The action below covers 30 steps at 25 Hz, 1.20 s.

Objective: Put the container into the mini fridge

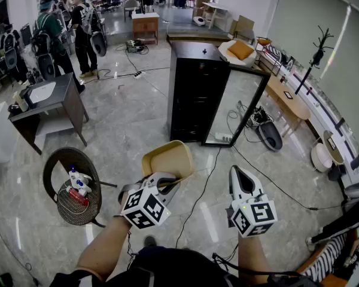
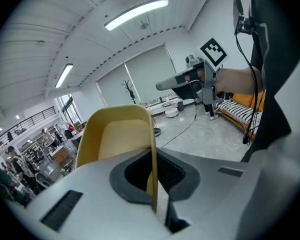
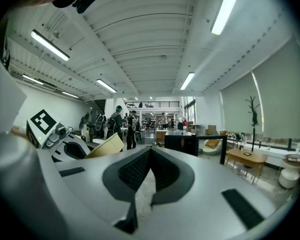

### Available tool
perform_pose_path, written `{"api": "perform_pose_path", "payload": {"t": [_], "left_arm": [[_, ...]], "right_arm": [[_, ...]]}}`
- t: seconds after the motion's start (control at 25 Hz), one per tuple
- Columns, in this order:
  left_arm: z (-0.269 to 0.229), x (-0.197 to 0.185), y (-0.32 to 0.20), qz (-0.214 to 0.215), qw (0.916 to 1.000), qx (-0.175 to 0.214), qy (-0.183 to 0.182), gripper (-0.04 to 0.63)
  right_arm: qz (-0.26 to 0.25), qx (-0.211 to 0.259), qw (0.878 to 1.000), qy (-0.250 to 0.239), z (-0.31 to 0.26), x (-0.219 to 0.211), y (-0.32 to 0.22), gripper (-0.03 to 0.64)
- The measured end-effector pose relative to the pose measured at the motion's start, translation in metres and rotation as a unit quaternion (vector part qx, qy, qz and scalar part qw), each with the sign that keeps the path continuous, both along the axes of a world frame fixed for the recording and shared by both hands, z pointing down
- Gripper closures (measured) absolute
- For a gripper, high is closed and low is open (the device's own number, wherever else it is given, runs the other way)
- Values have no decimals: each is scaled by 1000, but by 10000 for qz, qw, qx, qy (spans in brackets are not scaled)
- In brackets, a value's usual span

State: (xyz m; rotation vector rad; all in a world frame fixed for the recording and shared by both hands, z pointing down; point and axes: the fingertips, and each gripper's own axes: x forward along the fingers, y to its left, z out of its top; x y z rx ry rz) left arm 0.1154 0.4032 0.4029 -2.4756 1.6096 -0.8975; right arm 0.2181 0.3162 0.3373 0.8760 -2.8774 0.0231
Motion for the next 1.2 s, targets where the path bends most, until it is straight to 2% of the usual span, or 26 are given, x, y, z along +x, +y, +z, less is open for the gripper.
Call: {"api": "perform_pose_path", "payload": {"t": [0.6, 0.72, 0.96, 1.2], "left_arm": [[2, -9, -2, 49, 10000, -48, 7, 584], [3, -15, -1, 58, 10000, -50, 39, 584], [4, -36, 1, 102, 9999, -20, 81, 584], [8, -68, 5, 264, 9995, 70, 130, 584]], "right_arm": [[-114, 29, 9999, 53, -5, -13, 0, 601], [-113, 288, 9993, 228, -7, -23, 4, 600], [-131, 185, 9997, 80, -5, -45, 3, 600], [200, 286, 9994, 11, -6, -74, 0, 600]]}}
